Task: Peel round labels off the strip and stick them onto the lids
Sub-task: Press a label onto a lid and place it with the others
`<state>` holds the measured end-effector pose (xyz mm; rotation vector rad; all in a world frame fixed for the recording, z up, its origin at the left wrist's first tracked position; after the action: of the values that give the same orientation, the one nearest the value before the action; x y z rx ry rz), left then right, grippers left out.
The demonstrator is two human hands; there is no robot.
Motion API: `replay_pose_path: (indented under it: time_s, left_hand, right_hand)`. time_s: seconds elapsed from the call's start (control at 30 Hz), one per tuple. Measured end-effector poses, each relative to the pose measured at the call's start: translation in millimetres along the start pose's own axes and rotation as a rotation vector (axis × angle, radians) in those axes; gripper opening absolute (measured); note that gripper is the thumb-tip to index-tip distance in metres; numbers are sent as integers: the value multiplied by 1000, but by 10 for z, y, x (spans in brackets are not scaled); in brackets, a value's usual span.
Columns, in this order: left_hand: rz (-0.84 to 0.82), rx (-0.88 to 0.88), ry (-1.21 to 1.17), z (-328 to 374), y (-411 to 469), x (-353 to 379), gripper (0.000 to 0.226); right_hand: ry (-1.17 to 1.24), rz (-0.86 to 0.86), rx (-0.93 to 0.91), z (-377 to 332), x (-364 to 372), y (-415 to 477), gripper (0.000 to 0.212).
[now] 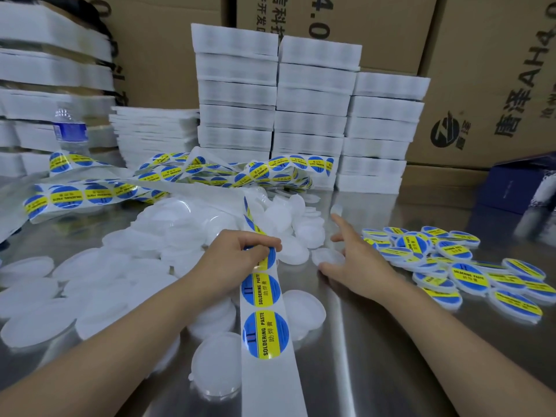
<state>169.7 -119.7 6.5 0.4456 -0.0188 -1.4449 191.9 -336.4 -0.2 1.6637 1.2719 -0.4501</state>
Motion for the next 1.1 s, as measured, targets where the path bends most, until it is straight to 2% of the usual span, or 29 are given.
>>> replay_pose_path:
  time_s: [0.13,0.23,0.37,0.53,0.67,0.73,0.87,0.93,1.03,1.1]
  left_hand:
    - [-19,39,-21,15,4,19,40]
    - [-25,35,-41,9,8,19,37]
    - [-39,38,-84,11,1,17,32]
    - [14,71,-84,27,5,-7,34]
    - [-6,37,-52,11,9,4,16]
    - [2,-27,-61,-24,21,2,7]
    - [-14,-189,-122,-95,33,-6,16]
    - [-17,-233,-142,-101,27,-16,16]
    - [0,-276,-171,-90,12,-20,17]
    - [0,-292,-171,-70,-1,-18,16]
  right_hand:
    - [91,105,14,-119,-84,7,91]
    - [378,128,98,-314,-83,-28,87]
    - [599,78,181,-507,-73,-111,76]
    - [700,26,262,-550,-49,-145,69]
    - [793,15,346,-536,18,-139,66]
    - [851,26,385,-528,18,-127,56]
    - [969,118,426,-479,-68,-79,23]
    - [1091,137,442,-475,-118,-58,14]
    - [1265,80,463,-497,-160,-54,25]
    - [1251,35,465,-506,-148,-66,34]
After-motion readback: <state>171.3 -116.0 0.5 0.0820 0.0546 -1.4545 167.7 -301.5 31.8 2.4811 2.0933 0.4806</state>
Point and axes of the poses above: each hand's wrist, its own y-axis towards the middle knuckle, its own x-axis out of the palm, z = x × y, the point moved 4 cm from there along y, towards the middle knuckle, and after that the axes turned 12 degrees about z, right-handed, at the moved point
